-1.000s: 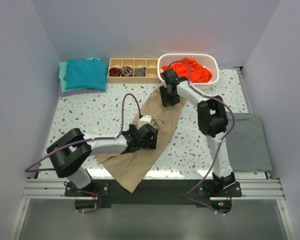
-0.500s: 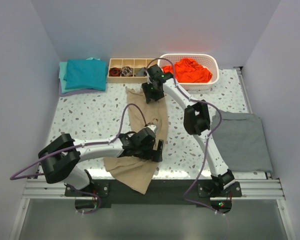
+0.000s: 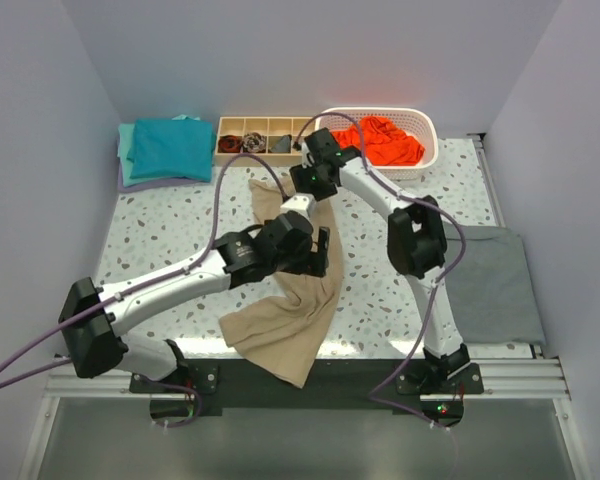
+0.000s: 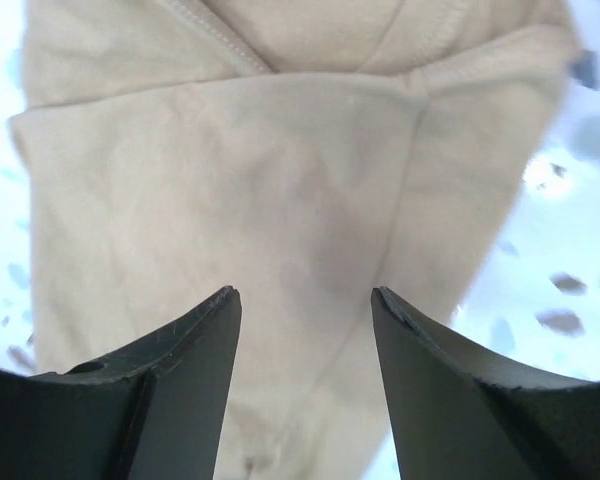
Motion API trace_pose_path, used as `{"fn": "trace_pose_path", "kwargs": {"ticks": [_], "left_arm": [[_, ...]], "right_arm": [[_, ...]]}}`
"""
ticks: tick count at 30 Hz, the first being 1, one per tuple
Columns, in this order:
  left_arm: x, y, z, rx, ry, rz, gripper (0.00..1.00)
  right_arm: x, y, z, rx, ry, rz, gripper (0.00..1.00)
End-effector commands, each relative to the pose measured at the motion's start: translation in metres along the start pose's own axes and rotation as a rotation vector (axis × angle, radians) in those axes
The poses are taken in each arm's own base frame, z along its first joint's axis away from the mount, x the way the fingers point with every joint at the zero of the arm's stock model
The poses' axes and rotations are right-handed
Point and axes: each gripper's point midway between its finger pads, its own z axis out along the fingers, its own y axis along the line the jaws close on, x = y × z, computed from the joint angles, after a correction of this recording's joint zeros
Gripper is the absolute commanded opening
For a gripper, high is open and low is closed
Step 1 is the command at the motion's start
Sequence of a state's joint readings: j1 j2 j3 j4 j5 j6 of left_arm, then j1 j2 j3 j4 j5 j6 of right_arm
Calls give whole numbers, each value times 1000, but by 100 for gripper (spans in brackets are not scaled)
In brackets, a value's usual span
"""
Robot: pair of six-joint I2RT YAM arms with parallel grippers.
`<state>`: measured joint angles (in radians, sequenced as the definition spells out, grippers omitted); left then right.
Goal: Fold and stack the t-shirts
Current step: Fold the tshirt
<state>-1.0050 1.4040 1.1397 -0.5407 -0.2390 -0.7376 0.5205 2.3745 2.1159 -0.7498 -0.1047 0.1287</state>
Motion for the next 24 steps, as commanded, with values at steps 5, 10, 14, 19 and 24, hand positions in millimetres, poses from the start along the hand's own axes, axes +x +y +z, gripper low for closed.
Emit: {"fn": "trace_pose_path", "kwargs": {"ticks": [5, 10, 14, 19, 24], "left_arm": [[-76, 86, -19, -288, -204, 27, 100], [-112, 97, 14, -260, -265, 65, 100], [-143, 95, 51, -211, -309, 78, 100], [-146, 106, 113, -138, -230, 56, 100], [-150, 112, 155, -89, -201, 53, 100]], "right_arm": [[-34, -10, -137, 79, -247, 4, 59], [30, 8, -159, -27, -201, 83, 59], [96, 26, -178, -114, -153, 77, 59], [148, 68, -207, -259, -96, 47, 60], [210, 108, -200, -385, 26, 25, 60]]}}
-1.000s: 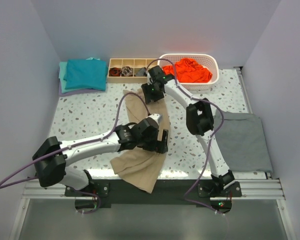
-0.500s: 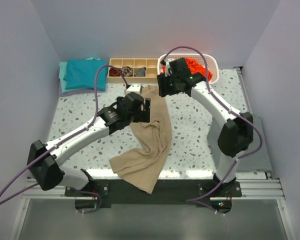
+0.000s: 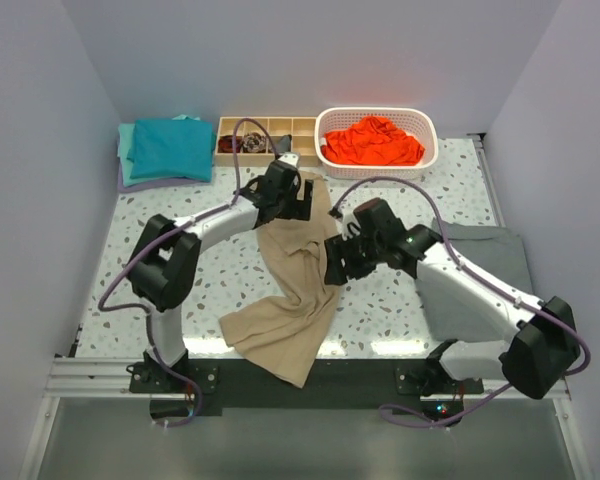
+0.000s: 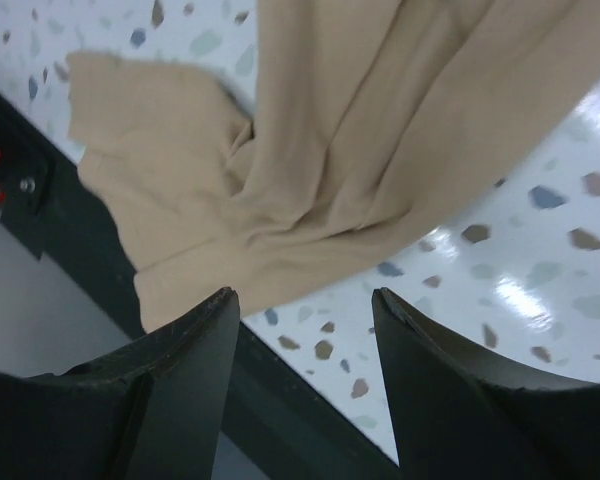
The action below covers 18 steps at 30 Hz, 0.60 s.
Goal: Fold and stack the t-shirts
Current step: Fold the tshirt
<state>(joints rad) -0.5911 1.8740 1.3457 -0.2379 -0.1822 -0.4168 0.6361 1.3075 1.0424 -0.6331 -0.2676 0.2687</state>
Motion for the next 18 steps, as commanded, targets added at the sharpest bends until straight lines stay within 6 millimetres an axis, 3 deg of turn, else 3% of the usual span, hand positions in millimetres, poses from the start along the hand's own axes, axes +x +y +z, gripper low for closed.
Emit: {"fn": "trace_pose_path", "kwargs": {"ticks": [1, 5, 8, 12, 18], "left_arm": [[-40, -21, 24, 122, -90, 11, 100], [-31, -18, 50, 142, -58, 9, 100], [-22, -16, 67, 168, -25, 6, 100], [-16, -9, 86, 173, -6, 29, 100], [-27, 1, 101, 187, 2, 43, 100]], "right_arm": [[43, 44, 5, -151, 92, 12, 60], [85, 60, 19, -170, 200, -41, 61], [104, 73, 32, -172, 257, -86, 61], [120, 96, 49, -211, 289, -133, 60], [135, 115, 77, -237, 329, -175, 60]]}}
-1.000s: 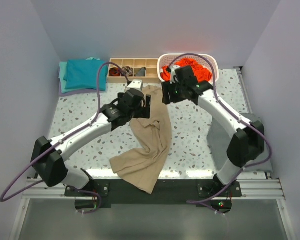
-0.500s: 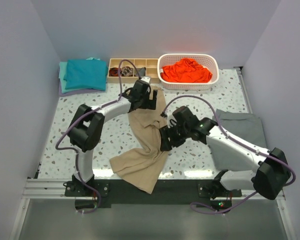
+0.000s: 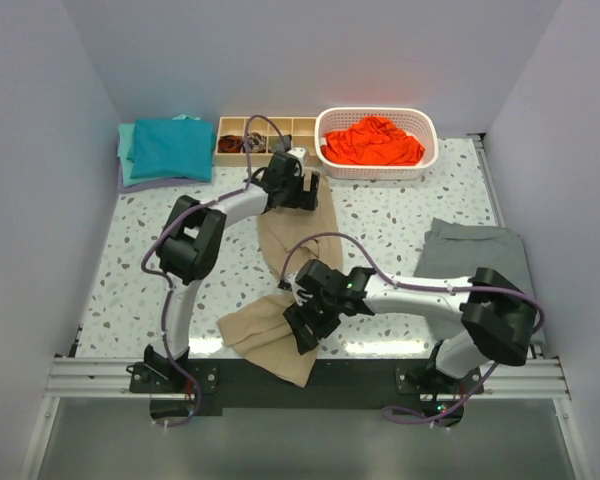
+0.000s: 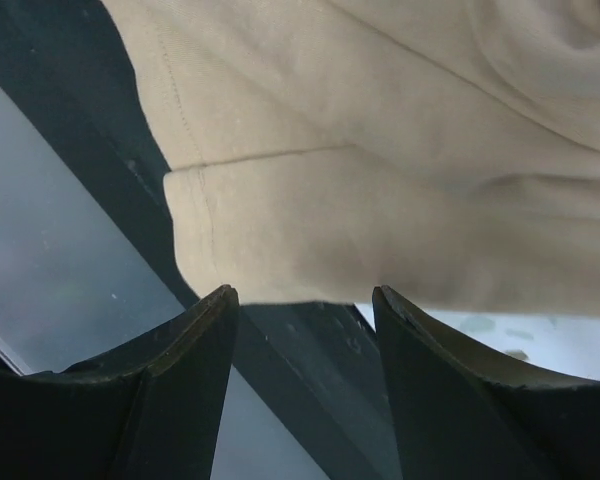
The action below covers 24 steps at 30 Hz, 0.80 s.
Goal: Fold and stack the t-shirts
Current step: Fold the tshirt
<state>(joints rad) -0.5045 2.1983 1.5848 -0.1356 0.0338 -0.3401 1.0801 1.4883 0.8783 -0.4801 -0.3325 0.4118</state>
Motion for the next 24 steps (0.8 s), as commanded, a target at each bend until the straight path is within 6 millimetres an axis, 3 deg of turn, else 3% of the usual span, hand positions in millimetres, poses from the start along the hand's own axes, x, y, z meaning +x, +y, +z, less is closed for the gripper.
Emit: {"fn": "trace_pose_path", "kwargs": {"ticks": [1, 7, 10, 17, 20, 24], "left_arm": [[-26, 8, 8, 45, -42, 31, 100], [-44, 15, 11, 97, -58, 41, 100], [-48, 16, 18, 103, -44, 65, 100], [-54, 32, 31, 102, -32, 66, 100], [-59, 40, 27, 101, -37, 54, 100], [-72, 49, 17, 85, -64, 58, 100]], "right_arm": [[-15, 12, 23, -32, -27, -19, 60], [-7, -8, 53, 24, 34, -18, 60], [3, -23, 52, 109, 72, 8, 59], [64, -67, 14, 357, 188, 91, 60], [87, -82, -6, 449, 201, 148, 61], [104, -92, -26, 534, 181, 235, 61]]}}
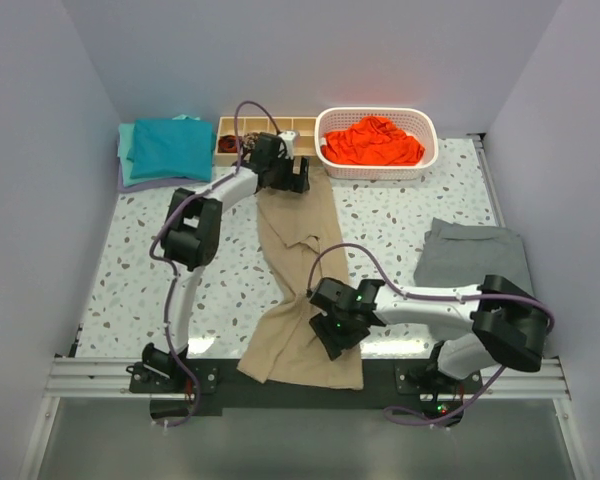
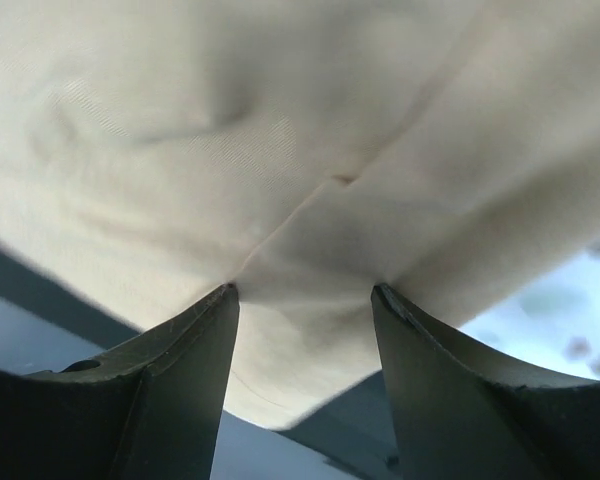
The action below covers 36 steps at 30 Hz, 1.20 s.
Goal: Fold and stack the t-shirts
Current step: Fold the tshirt
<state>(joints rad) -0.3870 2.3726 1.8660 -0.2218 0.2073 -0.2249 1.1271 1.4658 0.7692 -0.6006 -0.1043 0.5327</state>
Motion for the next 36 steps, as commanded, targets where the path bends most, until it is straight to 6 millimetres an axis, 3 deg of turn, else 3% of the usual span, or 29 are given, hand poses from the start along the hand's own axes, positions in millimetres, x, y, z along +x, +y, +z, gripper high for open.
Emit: {"fn": "trace_pose_path", "kwargs": {"ticks": [1, 7, 11, 13, 14, 17, 22, 23, 24, 26, 29, 36], "left_arm": [[-32, 15, -16, -11, -61, 23, 100], [-40, 35, -23, -63, -68, 11, 100], [-53, 43, -33, -100, -97, 38, 100], [-66, 42, -42, -113, -128, 68, 100], [-71, 46, -46, -140, -141, 75, 100], [-87, 39, -61, -130, -179, 90, 100], [-88, 9, -90, -26, -179, 16, 100], [-92, -6, -102, 37, -194, 17, 100], [-71, -8, -100, 60, -158, -3, 100], [-70, -24, -109, 129, -181, -36, 100], [-40, -40, -107, 208, -99, -85, 100], [46, -64, -80, 222, 95, -123, 100]], "right_arm": [[43, -55, -15, 261, 69, 124, 61], [38, -61, -37, 295, -1, 161, 61], [9, -41, -67, 183, -160, 124, 61], [-3, -40, -82, 181, -223, 95, 61], [-18, -43, -99, 214, -299, 98, 61], [-51, -51, -123, 280, -427, 74, 66], [-93, -67, -113, 346, -438, 68, 67], [-106, -70, -117, 341, -464, 92, 67], [-110, -70, -115, 326, -459, 81, 67], [-120, -76, -114, 328, -469, 105, 67], [-126, -87, -114, 339, -478, 128, 67], [-131, -107, -108, 332, -482, 192, 67]]}}
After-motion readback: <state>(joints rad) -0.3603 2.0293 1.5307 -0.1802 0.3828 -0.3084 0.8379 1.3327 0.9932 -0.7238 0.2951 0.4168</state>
